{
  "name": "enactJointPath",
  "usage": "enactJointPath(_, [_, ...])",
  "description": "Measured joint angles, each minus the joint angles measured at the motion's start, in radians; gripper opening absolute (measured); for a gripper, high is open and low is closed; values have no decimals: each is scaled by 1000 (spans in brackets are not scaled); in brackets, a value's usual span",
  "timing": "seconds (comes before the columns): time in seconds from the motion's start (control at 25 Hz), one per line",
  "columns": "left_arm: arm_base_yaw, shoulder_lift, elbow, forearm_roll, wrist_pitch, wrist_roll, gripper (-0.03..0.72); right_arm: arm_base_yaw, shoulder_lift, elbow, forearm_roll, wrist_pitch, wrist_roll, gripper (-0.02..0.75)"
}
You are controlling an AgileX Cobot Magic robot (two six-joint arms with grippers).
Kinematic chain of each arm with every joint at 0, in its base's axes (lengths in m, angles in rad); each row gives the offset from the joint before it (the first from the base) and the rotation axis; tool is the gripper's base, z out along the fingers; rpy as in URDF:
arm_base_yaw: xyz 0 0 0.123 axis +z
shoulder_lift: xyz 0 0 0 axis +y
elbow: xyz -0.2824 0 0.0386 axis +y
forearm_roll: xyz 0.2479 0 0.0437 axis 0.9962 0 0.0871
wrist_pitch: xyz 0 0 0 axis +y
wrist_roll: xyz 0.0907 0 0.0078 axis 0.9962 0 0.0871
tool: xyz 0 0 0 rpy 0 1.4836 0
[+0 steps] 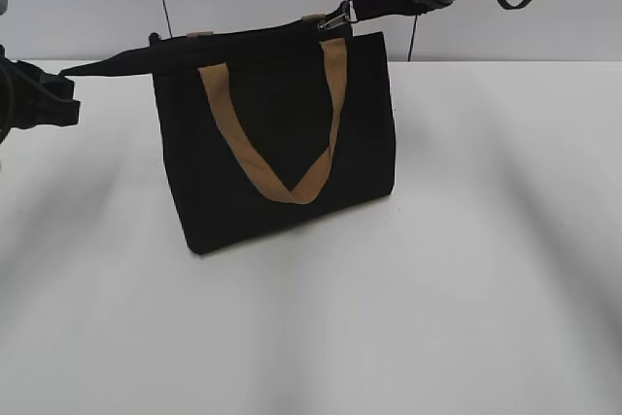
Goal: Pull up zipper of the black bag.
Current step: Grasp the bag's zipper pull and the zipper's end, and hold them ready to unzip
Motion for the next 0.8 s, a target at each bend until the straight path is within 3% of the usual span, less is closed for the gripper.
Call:
enactJointPath(0.24, [-10, 0, 0, -15, -34, 0, 66, 21, 0, 0, 9, 9, -5, 19])
enactJointPath(0.36, [-49, -1, 0, -64, -37, -3, 244, 33, -6, 0, 5, 30, -9, 197])
enactJointPath(0.44, [-83, -7, 0, -90, -1, -3, 418, 35, -24, 0, -25, 49, -7, 351])
enactJointPath(0.56, [-131, -42, 0, -161, 123, -3, 576, 35, -68, 0, -106, 81, 56, 515])
enactJointPath(0.8, [-150, -183, 0, -275, 427, -3, 588, 36, -157, 0, -341, 212, 351, 570])
